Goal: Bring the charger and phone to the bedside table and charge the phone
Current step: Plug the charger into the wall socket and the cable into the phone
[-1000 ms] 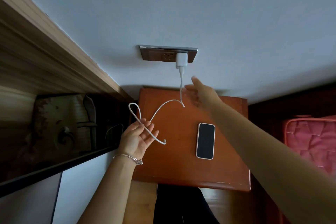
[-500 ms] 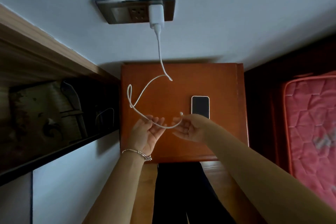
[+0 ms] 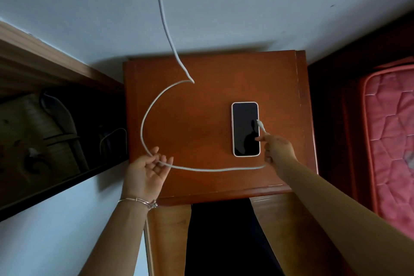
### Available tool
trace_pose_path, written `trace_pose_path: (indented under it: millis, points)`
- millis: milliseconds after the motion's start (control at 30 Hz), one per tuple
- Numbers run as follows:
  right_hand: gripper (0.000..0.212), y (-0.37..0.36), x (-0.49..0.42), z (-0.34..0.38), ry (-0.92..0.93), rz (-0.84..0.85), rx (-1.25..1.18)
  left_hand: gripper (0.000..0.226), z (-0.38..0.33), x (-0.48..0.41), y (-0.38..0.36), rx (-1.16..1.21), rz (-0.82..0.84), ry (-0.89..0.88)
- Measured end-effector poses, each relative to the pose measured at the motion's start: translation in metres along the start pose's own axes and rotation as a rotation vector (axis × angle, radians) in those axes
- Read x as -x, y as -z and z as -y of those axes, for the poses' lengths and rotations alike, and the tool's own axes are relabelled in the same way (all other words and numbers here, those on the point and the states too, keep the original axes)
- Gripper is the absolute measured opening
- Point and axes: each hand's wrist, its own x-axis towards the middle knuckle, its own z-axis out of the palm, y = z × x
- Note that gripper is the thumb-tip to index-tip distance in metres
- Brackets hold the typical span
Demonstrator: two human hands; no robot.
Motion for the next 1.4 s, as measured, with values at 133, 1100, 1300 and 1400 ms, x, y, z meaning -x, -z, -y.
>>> trace_pose_path:
  millis: [133, 1100, 1300, 1400]
  points:
    - [0.028, 0.009, -0.007, -0.014, 0.11, -0.043, 0.083, 0.011, 0.016, -0.016, 0.013, -0.199, -0.12, 0.035]
    - [0.024, 0.005, -0.029, 0.013, 0.123, 0.073, -0.241, 0.024, 0.073, -0.042, -0.123, -0.595, 0.041, 0.053]
    - [0.026, 0.007, -0.031, 0.013, 0.117, 0.089, -0.176, 0.031, 0.083, -0.049, -0.133, -0.681, 0.062, 0.074]
    - [0.026, 0.007, -0.03, 0.014, 0.116, 0.11, -0.19, 0.03, 0.086, -0.052, -0.134, -0.732, 0.048, 0.039]
